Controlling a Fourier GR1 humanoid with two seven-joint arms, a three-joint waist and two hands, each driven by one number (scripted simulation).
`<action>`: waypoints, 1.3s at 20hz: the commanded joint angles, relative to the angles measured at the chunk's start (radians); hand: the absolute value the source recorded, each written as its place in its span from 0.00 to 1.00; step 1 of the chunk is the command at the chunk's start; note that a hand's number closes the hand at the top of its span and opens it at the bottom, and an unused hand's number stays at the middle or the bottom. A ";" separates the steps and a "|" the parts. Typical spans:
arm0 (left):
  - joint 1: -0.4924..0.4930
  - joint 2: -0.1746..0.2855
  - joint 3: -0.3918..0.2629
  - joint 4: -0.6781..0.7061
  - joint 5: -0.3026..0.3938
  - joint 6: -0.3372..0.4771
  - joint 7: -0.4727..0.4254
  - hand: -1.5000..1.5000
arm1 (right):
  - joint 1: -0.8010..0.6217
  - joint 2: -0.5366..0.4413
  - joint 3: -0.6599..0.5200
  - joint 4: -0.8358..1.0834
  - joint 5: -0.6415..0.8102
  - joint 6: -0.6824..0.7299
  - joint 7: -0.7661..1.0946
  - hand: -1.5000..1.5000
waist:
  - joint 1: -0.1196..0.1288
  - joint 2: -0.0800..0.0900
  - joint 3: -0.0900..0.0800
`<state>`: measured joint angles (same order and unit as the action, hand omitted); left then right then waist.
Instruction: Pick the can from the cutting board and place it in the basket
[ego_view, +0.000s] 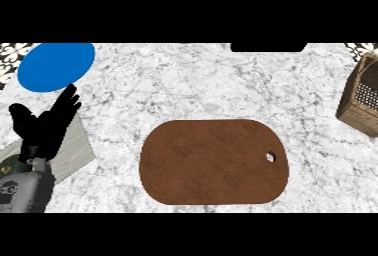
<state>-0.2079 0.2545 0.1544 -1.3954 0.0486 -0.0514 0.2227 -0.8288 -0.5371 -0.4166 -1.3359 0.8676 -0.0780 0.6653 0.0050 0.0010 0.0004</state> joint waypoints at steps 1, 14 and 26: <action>-0.010 0.026 0.020 0.043 0.003 -0.029 -0.024 0.50 | 0.054 -0.021 -0.070 0.064 -0.053 -0.050 -0.043 0.00 | -0.004 0.001 0.000; 0.020 0.010 0.018 -0.010 0.003 -0.027 -0.021 0.50 | -0.046 -0.071 -0.150 0.185 -0.176 -0.205 -0.134 0.00 | -0.002 -0.005 0.000; 0.074 -0.029 0.008 -0.069 -0.002 0.007 0.012 0.50 | 0.249 -0.217 -0.522 -0.001 -0.555 -0.002 -0.155 0.00 | -0.038 -0.013 0.001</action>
<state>-0.1717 0.2598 0.1823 -1.4129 0.0551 -0.0685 0.2238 -0.7068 -0.7242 -0.8299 -1.2702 0.4397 -0.2020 0.5119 -0.0207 -0.0077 0.0004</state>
